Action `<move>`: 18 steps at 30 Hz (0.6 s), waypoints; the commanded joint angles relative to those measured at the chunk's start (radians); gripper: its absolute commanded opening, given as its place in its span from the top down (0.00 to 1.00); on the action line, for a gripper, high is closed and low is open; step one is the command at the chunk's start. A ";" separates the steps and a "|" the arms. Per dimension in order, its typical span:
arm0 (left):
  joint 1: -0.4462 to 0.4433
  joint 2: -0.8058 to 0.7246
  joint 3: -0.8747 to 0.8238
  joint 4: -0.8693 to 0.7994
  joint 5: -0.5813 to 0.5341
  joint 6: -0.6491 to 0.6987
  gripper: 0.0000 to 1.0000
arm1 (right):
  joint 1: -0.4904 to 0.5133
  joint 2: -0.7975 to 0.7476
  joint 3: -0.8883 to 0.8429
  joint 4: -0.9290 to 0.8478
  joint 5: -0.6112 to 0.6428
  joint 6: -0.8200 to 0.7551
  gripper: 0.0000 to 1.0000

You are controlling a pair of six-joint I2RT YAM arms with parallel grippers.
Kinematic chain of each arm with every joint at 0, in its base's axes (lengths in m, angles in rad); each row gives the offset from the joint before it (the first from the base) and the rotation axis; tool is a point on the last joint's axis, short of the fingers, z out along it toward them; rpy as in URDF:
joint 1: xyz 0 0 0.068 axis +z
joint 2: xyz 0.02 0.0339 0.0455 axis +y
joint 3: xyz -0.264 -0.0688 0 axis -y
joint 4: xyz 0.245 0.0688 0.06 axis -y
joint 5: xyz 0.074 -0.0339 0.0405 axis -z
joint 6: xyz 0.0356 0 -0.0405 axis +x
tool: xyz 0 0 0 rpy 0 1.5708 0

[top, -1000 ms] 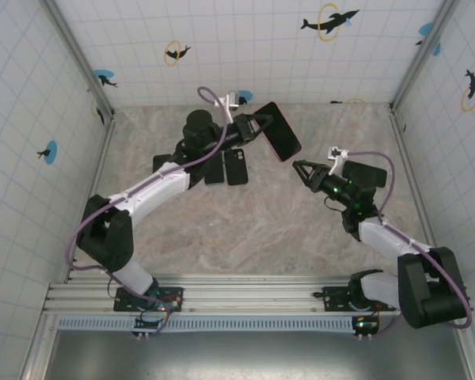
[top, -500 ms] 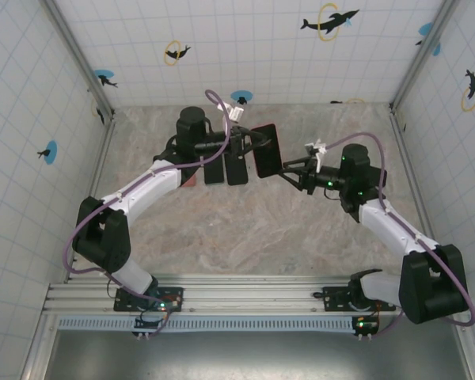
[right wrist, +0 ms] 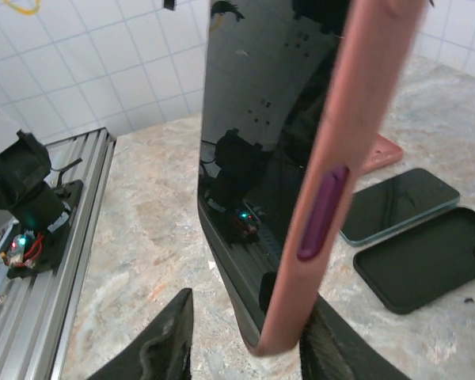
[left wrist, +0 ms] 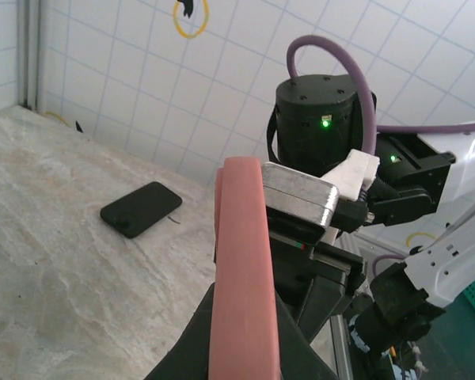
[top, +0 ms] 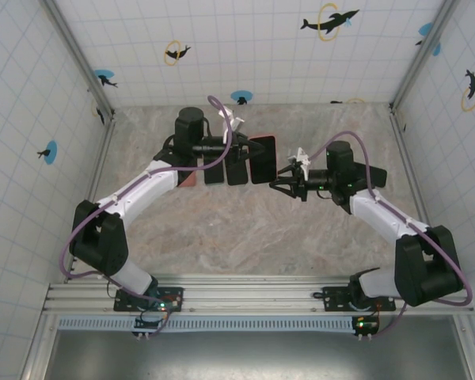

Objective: Take the phone out of the phone case

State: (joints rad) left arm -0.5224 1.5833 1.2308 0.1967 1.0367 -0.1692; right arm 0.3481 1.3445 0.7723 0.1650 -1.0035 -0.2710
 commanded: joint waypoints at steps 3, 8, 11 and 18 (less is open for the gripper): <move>0.008 -0.048 0.028 0.010 0.048 0.046 0.95 | 0.022 0.030 0.051 -0.034 -0.048 -0.102 0.73; 0.010 -0.055 0.021 0.010 0.049 0.048 0.95 | 0.029 0.045 0.061 -0.078 -0.056 -0.145 0.77; 0.010 -0.057 0.016 0.012 0.052 0.048 0.95 | 0.030 0.050 0.068 -0.081 -0.063 -0.146 0.77; 0.011 -0.054 0.015 0.015 0.063 0.042 0.95 | 0.029 0.070 0.083 -0.124 -0.083 -0.172 0.80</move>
State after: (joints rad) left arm -0.5159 1.5730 1.2308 0.1612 1.0847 -0.1524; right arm 0.3649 1.3979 0.8219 0.0723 -1.0576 -0.4038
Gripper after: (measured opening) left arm 0.116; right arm 0.205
